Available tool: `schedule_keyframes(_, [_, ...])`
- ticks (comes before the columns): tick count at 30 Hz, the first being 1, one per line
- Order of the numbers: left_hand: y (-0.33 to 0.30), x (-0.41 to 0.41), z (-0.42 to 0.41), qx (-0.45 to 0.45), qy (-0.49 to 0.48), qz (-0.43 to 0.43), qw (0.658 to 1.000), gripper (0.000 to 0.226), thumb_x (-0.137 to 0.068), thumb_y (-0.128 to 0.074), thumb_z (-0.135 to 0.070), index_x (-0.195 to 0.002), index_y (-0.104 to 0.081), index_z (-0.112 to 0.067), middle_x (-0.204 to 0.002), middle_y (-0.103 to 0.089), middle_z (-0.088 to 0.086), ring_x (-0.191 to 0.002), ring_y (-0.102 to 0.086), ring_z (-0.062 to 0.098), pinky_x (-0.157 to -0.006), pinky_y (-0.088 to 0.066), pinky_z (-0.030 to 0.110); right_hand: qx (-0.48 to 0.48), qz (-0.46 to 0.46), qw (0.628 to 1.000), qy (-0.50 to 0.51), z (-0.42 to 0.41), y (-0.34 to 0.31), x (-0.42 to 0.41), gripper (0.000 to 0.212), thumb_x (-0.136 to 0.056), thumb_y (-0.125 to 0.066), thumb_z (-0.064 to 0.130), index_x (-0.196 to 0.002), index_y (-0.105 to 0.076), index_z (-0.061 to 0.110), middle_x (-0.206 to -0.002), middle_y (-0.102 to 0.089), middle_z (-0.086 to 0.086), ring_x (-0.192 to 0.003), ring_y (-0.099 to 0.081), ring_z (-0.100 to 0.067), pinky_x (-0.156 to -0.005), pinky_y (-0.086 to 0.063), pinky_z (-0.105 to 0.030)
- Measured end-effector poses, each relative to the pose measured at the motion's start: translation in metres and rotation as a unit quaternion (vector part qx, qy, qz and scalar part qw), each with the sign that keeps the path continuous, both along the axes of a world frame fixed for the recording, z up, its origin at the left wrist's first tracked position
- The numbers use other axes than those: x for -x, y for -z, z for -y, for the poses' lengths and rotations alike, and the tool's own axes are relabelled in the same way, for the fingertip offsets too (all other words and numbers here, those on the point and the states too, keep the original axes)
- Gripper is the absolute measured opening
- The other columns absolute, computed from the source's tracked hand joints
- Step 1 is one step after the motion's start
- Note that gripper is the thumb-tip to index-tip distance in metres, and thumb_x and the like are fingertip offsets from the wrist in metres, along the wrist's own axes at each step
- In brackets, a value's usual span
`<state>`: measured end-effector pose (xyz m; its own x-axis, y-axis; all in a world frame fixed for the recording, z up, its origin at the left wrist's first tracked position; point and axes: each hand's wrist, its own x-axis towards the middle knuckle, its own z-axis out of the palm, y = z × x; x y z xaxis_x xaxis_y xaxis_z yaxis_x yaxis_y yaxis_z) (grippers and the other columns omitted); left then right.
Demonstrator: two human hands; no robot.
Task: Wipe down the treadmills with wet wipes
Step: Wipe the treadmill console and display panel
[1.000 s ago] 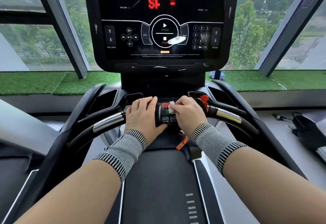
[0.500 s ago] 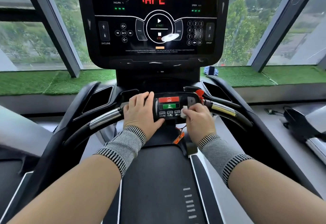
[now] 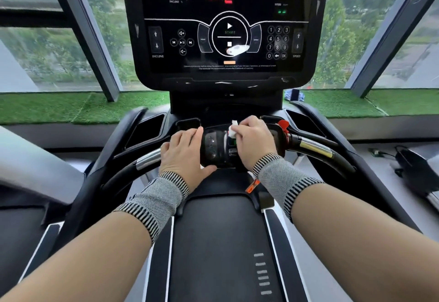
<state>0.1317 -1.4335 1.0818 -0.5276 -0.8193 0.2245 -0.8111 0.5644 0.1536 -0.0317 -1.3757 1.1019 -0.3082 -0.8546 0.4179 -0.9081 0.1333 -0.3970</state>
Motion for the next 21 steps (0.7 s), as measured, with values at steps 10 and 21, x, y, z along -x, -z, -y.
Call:
schedule_keyframes(10, [0.004, 0.001, 0.002, -0.006, 0.001, -0.018, 1.0, 0.103, -0.075, -0.065, -0.062, -0.153, -0.007, -0.026, -0.153, -0.02, -0.011, -0.138, -0.02, 0.017, -0.11, -0.021, 0.04, 0.055, -0.081, 0.994, -0.051, 0.005, 0.014, -0.006, 0.008, -0.083, -0.067, 0.006, -0.087, -0.074, 0.007, -0.083, -0.058, -0.007, -0.077, -0.055, -0.028, -0.062, -0.05, -0.031])
schedule_keyframes(21, [0.005, 0.0, 0.002, -0.009, 0.002, -0.023, 1.0, 0.102, -0.077, -0.064, -0.062, -0.153, -0.006, -0.025, -0.153, -0.021, -0.01, -0.139, -0.021, 0.016, -0.111, -0.022, 0.039, -0.104, 0.125, 0.986, -0.041, -0.005, -0.017, -0.001, 0.021, -0.089, -0.054, 0.018, -0.073, -0.063, 0.027, -0.077, -0.06, 0.015, -0.072, -0.055, -0.004, -0.067, -0.041, -0.02])
